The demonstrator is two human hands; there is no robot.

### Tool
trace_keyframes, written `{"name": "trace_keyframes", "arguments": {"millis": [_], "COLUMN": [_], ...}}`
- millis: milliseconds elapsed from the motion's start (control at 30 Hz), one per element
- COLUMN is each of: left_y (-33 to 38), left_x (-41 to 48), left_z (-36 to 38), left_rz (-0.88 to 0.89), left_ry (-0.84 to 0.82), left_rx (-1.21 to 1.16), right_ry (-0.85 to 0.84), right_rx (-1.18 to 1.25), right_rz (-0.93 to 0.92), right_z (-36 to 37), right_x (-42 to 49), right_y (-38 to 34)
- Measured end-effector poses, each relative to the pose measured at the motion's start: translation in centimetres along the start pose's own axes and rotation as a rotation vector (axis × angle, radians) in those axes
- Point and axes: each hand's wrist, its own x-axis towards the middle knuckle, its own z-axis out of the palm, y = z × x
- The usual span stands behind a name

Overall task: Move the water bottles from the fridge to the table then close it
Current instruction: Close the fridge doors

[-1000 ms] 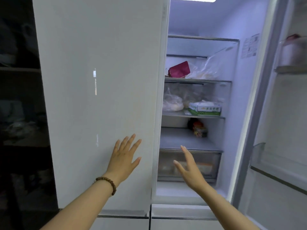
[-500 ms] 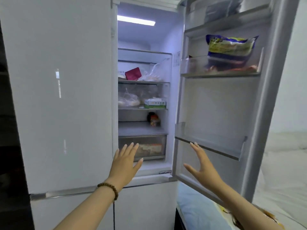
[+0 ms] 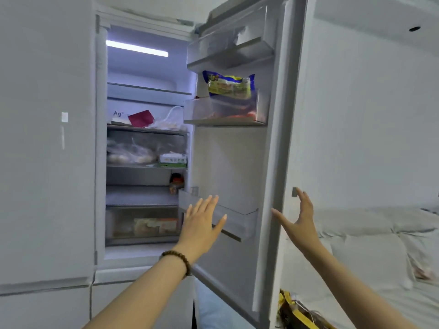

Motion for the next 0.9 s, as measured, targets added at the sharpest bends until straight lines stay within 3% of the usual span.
{"name": "trace_keyframes", "arguments": {"millis": [267,667,900], "left_y": [6.1,7.6,3.4], "left_x": [1.5,2.1,0.7], "left_z": [2.9,1.3,-1.6], "left_rz": [-0.077,-0.079,-0.231], "left_ry": [-0.054,0.020,0.238], "left_rx": [0.007,-0.129,-0.404], "right_ry": [-0.263,-0.217,-0.416], "right_rx": [0.394,0.473,0.491], "right_rz": [0.360,0.184,0.022], "right_z": [-1.2,2.2,7.6], "right_x": [5.0,1.6,-0.7], "right_y": [4.7,2.5,-1.7]}}
